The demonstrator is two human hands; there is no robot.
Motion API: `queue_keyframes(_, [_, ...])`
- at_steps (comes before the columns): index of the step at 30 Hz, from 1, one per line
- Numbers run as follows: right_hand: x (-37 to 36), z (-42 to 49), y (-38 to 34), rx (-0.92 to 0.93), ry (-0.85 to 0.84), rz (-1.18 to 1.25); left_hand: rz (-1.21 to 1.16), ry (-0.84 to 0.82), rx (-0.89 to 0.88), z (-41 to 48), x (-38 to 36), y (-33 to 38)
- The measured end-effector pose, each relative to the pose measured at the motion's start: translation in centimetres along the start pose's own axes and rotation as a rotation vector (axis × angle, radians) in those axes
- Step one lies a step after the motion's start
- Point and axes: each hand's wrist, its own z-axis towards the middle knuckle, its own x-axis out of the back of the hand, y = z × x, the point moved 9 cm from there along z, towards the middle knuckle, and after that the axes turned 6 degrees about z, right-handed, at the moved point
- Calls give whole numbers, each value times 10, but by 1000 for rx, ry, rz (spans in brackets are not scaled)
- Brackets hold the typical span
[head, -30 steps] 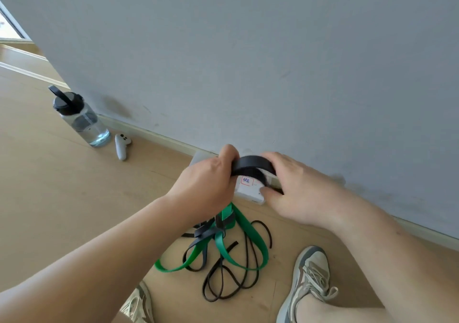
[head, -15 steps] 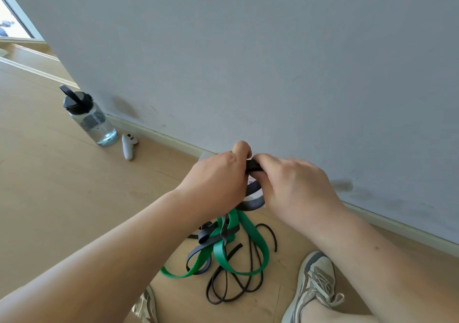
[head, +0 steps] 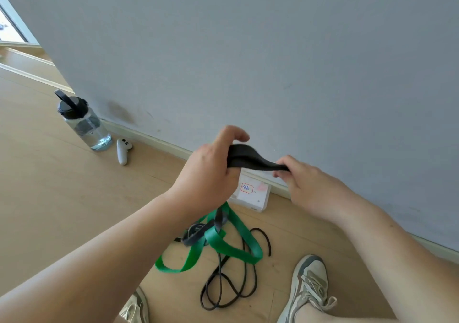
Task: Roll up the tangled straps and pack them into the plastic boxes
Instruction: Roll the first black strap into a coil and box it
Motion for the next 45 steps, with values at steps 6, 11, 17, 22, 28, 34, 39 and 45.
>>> queue_keyframes(6, [19, -12, -34, 157, 177, 262, 4, 33, 14, 4, 9, 10])
queue_keyframes(11, [17, -19, -56, 242, 307, 371, -29, -16, 3, 5, -4, 12])
queue_keyframes(17, [28, -27, -61, 292, 421, 224, 105, -156, 84, 3, -10, -9])
queue_keyframes(22, [2, -20, -72, 307, 233, 220, 90, -139, 112, 0, -9, -11])
queue_keyframes(28, [-5, -14, -74, 281, 231, 221, 66, -63, 51, 0, -6, -10])
queue_keyframes(34, [10, -18, -60, 192, 260, 351, 233, -333, 86, -8, -50, -57])
queue_keyframes(39, [29, -20, -24, 14, 271, 103, 242, -415, 133, -12, -47, -61])
queue_keyframes(45, [14, -11, 15, -149, 56, 123, -100, 2, -73, 1, 14, 8])
